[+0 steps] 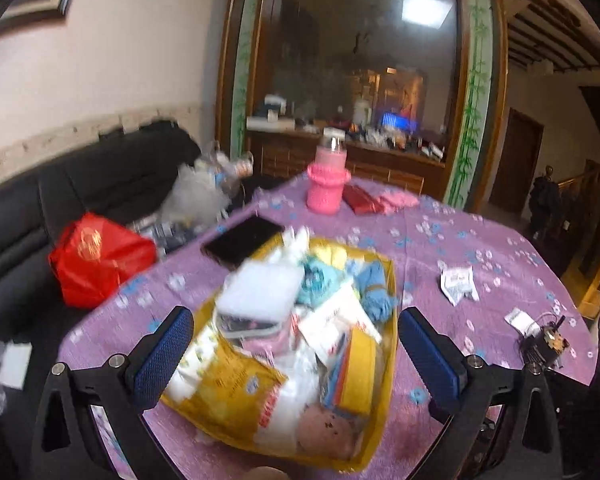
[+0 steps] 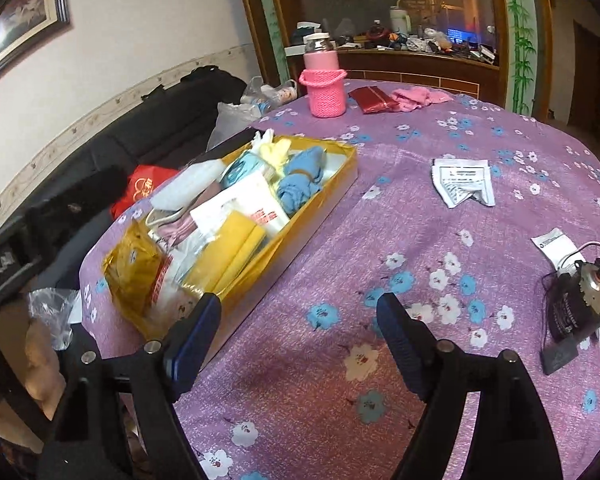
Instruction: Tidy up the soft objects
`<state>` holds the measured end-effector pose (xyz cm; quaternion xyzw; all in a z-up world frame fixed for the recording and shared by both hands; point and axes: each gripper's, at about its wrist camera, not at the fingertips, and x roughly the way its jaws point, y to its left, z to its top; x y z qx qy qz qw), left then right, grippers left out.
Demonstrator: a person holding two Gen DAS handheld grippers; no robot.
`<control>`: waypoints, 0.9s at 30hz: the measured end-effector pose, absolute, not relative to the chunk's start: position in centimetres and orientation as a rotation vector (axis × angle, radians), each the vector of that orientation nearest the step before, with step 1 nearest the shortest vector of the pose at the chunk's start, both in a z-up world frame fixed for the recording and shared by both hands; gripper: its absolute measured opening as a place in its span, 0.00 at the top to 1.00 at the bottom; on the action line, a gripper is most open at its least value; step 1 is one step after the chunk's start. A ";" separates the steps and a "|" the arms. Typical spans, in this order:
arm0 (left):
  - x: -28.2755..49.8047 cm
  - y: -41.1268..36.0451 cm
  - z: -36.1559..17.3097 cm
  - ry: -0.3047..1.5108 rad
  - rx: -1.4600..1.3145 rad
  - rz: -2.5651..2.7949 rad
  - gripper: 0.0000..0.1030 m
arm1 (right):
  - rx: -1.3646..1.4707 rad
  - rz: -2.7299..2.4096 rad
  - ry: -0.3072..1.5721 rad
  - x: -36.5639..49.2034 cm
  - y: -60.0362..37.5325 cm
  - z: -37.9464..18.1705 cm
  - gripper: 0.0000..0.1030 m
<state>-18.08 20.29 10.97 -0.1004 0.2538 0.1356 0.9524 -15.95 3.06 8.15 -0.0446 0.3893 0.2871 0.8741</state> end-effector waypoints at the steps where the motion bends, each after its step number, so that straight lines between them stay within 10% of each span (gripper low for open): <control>1: -17.9 20.1 10.8 0.531 -0.206 0.281 0.00 | -0.104 0.601 0.812 -16.1 3.3 8.1 0.23; 27: -17.9 19.6 8.9 0.594 -0.162 0.322 0.00 | -0.212 0.577 0.772 -17.7 5.2 8.0 0.20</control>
